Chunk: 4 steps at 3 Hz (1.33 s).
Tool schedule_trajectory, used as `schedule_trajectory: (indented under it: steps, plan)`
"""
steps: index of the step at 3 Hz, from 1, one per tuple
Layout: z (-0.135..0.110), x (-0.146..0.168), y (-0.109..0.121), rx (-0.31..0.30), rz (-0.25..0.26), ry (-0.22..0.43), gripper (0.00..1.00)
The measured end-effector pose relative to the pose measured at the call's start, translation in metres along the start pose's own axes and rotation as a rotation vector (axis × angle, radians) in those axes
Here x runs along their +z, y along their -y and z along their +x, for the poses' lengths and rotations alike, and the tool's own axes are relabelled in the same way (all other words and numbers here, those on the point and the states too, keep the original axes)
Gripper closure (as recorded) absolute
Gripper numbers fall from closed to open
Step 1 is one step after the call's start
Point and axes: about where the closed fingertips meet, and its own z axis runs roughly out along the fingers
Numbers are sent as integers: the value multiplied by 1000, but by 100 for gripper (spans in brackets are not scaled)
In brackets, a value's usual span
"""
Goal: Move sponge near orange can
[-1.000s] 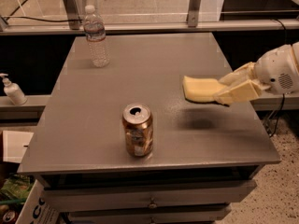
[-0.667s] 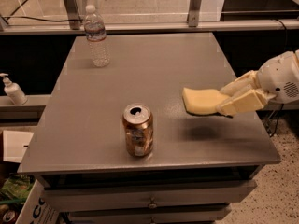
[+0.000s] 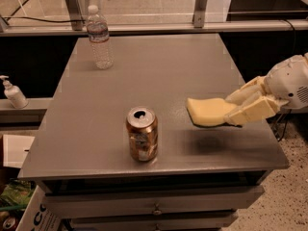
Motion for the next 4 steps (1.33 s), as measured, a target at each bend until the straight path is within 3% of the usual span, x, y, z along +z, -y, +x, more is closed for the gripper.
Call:
schedule_trajectory:
  steps: [2, 4]
  plan:
    - [-11, 22, -13, -58, 8, 7, 100]
    - [-14, 40, -30, -113, 21, -34, 100]
